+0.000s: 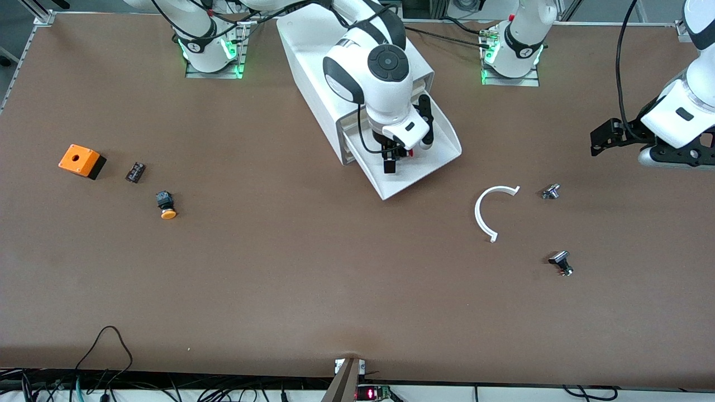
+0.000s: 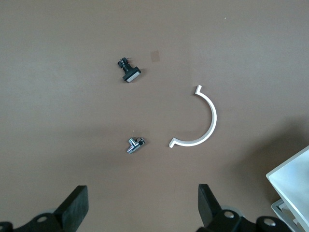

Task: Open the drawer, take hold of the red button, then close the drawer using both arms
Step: 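Lower the right gripper into the drawer and grasp the red button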

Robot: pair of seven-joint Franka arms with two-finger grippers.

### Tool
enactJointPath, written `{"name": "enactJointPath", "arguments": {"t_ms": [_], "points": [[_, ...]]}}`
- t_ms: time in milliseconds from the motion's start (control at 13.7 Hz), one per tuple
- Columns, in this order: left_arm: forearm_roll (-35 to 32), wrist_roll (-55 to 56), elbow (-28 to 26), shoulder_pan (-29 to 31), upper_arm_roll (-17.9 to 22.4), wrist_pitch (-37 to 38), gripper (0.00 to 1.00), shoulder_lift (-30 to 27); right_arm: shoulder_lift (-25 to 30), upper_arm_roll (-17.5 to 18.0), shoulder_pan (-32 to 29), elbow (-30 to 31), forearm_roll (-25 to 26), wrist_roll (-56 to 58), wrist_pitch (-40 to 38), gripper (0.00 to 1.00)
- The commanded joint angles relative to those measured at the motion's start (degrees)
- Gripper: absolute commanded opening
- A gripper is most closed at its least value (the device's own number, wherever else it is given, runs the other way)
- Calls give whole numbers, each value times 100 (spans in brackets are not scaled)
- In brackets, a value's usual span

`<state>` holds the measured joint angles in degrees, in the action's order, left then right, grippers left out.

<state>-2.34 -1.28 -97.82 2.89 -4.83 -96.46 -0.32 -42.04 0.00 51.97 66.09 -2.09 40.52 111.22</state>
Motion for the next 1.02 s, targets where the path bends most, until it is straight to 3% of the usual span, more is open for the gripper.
{"name": "enactJointPath", "arguments": {"t_ms": [0, 948], "points": [[-179, 49, 193, -78, 52, 145, 100, 85, 12, 0, 7, -8, -81, -35, -48, 100], [-179, 84, 254, -78, 70, 145, 100, 146, -270, 0, 86, 18, -37, -246, 119, 100]]}}
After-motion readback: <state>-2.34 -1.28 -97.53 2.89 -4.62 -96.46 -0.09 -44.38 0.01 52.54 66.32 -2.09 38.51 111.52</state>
